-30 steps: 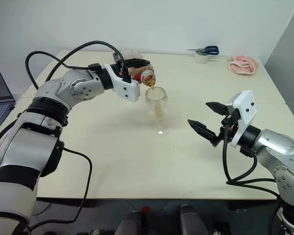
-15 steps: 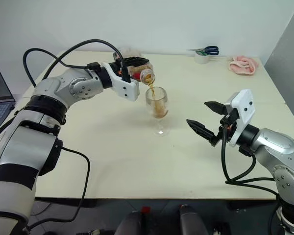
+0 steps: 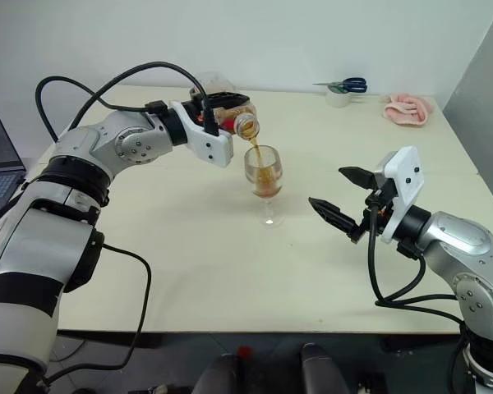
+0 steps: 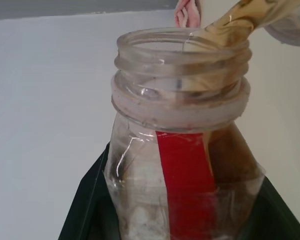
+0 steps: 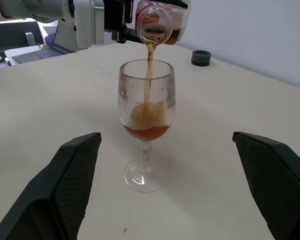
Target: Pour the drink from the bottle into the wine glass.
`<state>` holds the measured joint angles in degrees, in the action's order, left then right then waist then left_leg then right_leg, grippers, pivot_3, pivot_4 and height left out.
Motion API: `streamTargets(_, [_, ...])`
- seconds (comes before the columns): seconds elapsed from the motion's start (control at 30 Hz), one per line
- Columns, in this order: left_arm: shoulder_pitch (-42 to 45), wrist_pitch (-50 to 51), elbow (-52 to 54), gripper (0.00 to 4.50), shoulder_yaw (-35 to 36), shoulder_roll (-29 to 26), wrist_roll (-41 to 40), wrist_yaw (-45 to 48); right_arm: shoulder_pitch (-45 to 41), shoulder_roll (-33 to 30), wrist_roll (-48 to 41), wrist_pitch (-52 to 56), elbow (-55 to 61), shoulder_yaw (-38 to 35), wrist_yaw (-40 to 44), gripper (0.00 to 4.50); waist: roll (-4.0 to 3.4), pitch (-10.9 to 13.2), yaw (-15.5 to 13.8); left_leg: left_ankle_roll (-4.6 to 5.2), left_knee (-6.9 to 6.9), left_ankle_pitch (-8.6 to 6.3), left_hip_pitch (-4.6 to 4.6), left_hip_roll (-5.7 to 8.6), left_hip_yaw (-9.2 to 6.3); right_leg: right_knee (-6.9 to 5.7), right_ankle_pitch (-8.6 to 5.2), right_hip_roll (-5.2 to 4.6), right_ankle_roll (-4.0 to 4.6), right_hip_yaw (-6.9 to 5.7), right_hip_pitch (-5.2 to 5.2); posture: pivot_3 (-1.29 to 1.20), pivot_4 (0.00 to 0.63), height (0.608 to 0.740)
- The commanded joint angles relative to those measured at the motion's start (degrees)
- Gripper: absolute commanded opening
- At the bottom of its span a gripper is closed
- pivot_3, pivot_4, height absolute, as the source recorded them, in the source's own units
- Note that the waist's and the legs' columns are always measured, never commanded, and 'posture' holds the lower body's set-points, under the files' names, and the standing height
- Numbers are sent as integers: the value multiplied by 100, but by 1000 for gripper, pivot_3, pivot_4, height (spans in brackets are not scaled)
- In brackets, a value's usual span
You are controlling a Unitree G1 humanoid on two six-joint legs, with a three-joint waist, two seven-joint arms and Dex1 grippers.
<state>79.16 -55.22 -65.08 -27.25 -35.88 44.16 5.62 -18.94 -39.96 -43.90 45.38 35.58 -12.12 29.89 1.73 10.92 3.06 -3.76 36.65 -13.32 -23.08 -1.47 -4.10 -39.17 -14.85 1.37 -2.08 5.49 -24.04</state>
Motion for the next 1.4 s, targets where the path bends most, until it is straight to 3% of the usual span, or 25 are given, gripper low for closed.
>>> streamTargets(0.03, [354, 15, 46, 1767, 17, -115, 25, -191, -105, 8, 55, -154, 73, -17, -29, 4500, 0, 0, 0, 0, 2, 0, -1, 0, 0, 0, 0, 0, 0, -1, 0, 0, 150, 740])
streamTargets(0.9, [442, -19, -125, 1767, -47, -82, -2, -323, -140, 92, 239, -209, 21, 88, -43, 4500, 0, 0, 0, 1, 9, 0, -4, 0, -1, -2, 7, 0, 9, -1, 0, 0, 150, 740])
streamTargets(0.97, [394, -22, -207, 1767, 167, 6, -368, -69, -173, 101, 238, -216, 8, 107, -44, 4500, 0, 0, 0, 1, 9, 0, -4, 0, -1, -2, 7, 0, 9, -1, 0, 0, 150, 740])
streamTargets(1.07, [193, 109, -349, 1767, 956, 374, -1829, 1277, -320, 116, 212, -228, -18, 160, -21, 4500, 0, 0, -5, 1, 14, 0, -9, 1, -2, -5, 11, 0, 16, -5, -1, 0, 150, 740])
streamTargets(1.17, [-55, 387, -196, 1767, 1431, 499, -2665, 2210, -626, 168, 100, -197, -53, 173, 7, 4500, -1, -1, 19, 1, 20, 0, -11, 0, -2, -5, 11, 0, 17, -5, -1, 0, 150, 740])
streamTargets(1.4, [-965, 2311, 797, 1766, 2671, 414, -4425, 3370, -1963, 262, 34, -94, -465, 564, 258, 4500, -2, -1, 137, 1, 22, -1, 5, -3, -4, -47, 11, 6, 18, -3, -4, 0, 150, 740])
